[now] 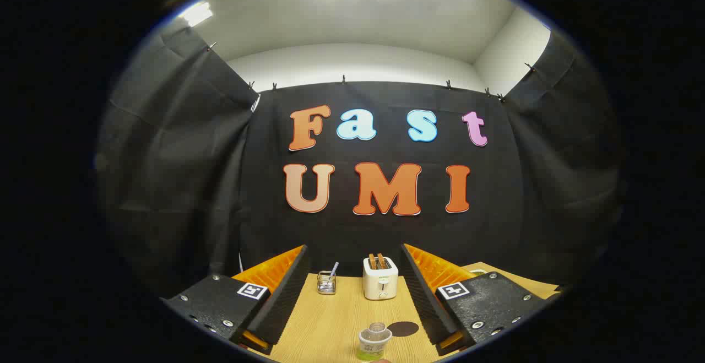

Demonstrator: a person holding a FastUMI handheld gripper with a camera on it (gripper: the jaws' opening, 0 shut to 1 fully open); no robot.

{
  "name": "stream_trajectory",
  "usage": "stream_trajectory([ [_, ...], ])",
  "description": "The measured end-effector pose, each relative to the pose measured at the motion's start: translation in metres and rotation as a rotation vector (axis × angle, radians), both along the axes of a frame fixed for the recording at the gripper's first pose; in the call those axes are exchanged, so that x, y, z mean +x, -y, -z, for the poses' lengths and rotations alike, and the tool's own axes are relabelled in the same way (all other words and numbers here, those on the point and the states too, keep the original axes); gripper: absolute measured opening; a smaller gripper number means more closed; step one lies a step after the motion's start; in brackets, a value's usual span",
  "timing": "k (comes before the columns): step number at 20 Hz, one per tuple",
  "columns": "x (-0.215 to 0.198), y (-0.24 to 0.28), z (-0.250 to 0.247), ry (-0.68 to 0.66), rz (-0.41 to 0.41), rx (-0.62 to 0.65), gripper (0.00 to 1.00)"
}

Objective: Take the bottle from table, then pour the juice into the cup, finally place the bottle on the coaster

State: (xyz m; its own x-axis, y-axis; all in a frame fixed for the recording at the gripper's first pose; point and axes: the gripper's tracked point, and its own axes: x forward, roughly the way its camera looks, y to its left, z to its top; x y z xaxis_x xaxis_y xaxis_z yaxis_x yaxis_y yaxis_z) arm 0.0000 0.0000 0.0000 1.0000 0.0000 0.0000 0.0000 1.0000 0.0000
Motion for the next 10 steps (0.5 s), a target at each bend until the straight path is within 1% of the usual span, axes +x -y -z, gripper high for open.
stream_trajectory([
  [6, -0.0003, -0.0012, -0.0035, 0.012, -0.006, -0.006, 0.96],
  [10, -0.0009, 0.0019, -0.007, 0.028, 0.007, -0.012, 0.96],
])
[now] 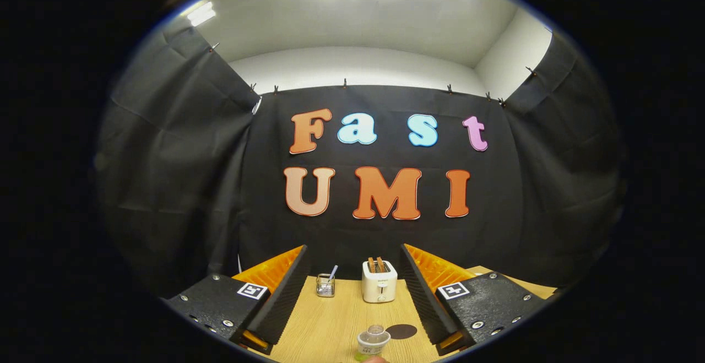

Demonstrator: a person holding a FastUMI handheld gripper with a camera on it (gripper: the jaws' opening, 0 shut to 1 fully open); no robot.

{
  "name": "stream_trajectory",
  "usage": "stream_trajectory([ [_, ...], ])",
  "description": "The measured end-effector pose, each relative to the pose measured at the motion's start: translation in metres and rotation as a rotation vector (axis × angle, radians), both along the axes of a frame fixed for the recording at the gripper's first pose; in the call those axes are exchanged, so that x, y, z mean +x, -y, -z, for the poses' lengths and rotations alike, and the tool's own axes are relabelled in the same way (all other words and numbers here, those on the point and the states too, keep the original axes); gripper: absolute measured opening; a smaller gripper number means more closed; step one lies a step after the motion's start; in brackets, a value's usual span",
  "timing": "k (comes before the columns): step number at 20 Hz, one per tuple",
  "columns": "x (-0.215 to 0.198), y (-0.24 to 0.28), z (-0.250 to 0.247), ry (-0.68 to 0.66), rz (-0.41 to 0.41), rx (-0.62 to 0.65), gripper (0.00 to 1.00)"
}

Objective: Take the bottle from table, then pour the juice into the cup, finally place the bottle on the coaster

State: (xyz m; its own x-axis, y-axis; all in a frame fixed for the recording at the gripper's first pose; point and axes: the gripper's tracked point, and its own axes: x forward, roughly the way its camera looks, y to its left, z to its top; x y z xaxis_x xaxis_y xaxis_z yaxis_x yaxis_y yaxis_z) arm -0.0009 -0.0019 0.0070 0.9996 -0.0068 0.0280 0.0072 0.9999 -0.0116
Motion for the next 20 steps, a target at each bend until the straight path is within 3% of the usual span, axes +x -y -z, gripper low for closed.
stream_trajectory([
  [15, 0.003, -0.004, 0.018, -0.012, 0.016, -0.088, 0.97],
  [20, 0.007, 0.0, 0.04, -0.028, 0.03, -0.048, 0.97],
])
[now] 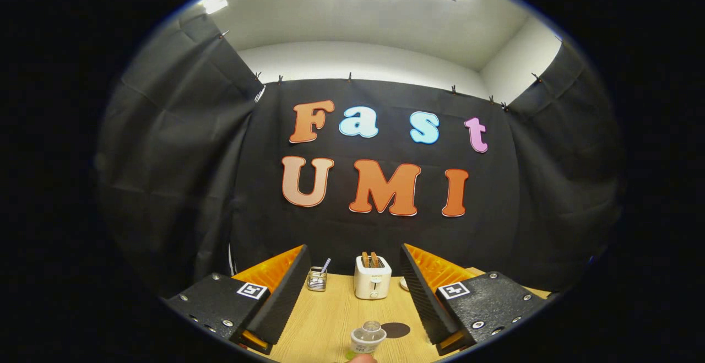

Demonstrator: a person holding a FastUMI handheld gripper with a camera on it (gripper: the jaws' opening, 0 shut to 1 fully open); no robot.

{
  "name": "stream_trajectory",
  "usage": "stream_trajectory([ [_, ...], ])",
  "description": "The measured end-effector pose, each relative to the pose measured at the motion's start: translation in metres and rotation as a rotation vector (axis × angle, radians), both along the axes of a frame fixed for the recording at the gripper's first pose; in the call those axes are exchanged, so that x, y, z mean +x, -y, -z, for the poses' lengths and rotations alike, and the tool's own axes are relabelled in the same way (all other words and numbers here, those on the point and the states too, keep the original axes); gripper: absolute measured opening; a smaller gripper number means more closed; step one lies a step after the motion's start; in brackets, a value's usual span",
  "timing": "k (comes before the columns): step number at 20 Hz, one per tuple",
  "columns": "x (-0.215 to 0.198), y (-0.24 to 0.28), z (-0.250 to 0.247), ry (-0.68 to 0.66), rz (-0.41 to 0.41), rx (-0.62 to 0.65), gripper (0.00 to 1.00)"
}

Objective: Take the bottle from table, then pour the juice into the cup, finally place the bottle on the coaster

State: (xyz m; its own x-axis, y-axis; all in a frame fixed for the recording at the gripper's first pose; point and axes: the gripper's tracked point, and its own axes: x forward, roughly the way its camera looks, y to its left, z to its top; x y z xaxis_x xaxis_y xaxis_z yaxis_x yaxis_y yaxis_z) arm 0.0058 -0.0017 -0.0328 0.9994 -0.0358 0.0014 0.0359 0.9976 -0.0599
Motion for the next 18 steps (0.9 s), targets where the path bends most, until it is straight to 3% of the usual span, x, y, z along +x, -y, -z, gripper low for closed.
stream_trajectory([
  [13, -0.003, 0.032, 0.101, -0.031, 0.114, 0.042, 0.97],
  [18, -0.007, 0.041, 0.162, -0.096, 0.144, 0.057, 0.97],
])
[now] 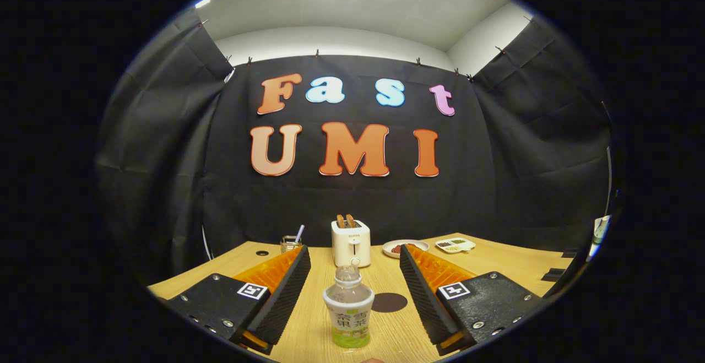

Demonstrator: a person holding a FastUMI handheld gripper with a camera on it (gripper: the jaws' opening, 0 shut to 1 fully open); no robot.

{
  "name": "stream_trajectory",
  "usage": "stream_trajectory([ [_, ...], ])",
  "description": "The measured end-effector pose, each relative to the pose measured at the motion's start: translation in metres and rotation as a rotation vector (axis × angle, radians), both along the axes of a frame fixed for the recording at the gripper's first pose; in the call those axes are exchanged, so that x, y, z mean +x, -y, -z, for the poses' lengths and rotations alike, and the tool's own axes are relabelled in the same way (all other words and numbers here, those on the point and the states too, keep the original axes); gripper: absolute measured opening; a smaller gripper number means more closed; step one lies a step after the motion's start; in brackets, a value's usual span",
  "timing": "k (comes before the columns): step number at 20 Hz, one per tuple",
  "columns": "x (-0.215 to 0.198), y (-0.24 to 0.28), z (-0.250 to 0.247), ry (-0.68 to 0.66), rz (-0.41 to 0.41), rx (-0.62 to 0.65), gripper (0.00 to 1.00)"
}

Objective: Take the bottle from table, then pour the juice into the cup, finally place the bottle on the coaster

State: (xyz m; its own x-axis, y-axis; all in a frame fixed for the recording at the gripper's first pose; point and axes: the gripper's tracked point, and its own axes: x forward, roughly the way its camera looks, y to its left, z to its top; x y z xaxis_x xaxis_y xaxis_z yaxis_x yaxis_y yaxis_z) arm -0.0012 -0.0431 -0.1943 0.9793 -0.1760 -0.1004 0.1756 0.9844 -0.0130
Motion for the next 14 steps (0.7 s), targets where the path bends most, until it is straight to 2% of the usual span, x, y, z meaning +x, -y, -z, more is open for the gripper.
stream_trajectory([
  [3, 0.002, -0.005, 0.035, -0.06, -0.022, 0.01, 0.97],
  [10, 0.002, 0.0, 0.107, -0.232, -0.004, -0.024, 0.97],
  [14, 0.002, -0.004, 0.123, -0.285, -0.016, -0.033, 0.95],
])
